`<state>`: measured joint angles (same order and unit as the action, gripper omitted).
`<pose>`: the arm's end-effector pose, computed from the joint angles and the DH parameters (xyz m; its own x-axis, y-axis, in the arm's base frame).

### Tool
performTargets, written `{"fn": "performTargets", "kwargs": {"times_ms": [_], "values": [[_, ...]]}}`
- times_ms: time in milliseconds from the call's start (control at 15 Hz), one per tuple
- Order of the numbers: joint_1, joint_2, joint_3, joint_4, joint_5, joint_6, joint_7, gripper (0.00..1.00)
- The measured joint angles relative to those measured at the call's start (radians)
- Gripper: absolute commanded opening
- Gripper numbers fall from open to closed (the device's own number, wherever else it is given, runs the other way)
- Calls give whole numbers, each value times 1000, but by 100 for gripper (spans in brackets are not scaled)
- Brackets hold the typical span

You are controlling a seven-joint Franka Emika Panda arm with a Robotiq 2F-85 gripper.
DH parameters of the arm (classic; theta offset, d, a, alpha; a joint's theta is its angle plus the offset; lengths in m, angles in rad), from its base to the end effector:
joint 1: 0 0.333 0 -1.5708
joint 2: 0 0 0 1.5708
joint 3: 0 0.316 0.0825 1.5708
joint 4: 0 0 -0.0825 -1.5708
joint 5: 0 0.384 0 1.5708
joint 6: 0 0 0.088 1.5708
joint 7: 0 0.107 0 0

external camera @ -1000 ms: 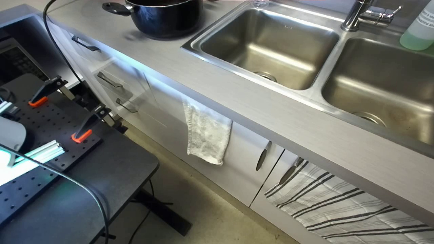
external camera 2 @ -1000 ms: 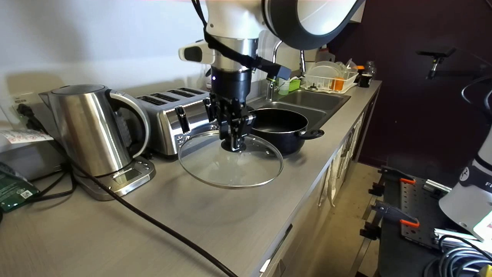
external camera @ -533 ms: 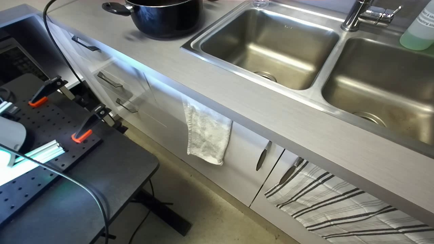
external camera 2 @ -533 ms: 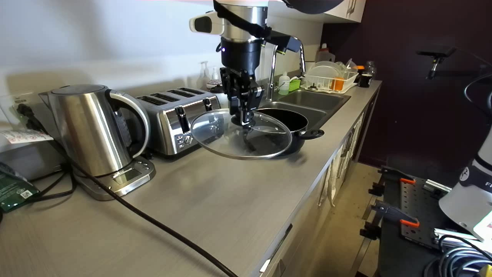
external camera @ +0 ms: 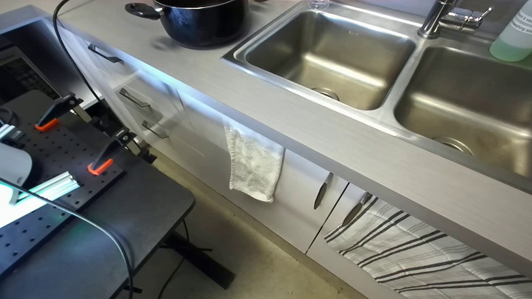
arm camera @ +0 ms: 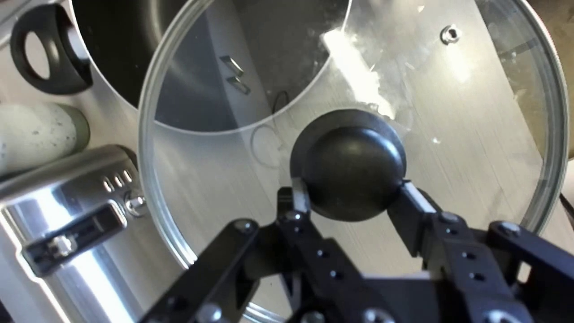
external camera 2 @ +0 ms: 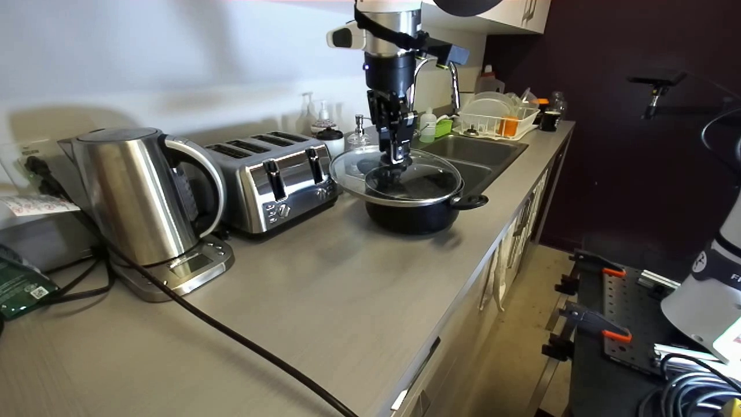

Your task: Put the glass lid on the black pot

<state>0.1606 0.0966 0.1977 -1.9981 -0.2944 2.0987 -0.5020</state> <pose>0.5447 0.1869 0.4148 0.5404 0.8327 -0.1212 0.8350 -0.5128 0.1997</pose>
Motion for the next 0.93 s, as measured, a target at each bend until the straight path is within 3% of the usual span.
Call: {"fn": "performTargets", "kwargs": {"times_ms": [533, 933], "values": [[-84, -19, -93, -49, 1, -5, 46, 23], [-115, -2, -123, -55, 19, -4, 85, 23]]}}
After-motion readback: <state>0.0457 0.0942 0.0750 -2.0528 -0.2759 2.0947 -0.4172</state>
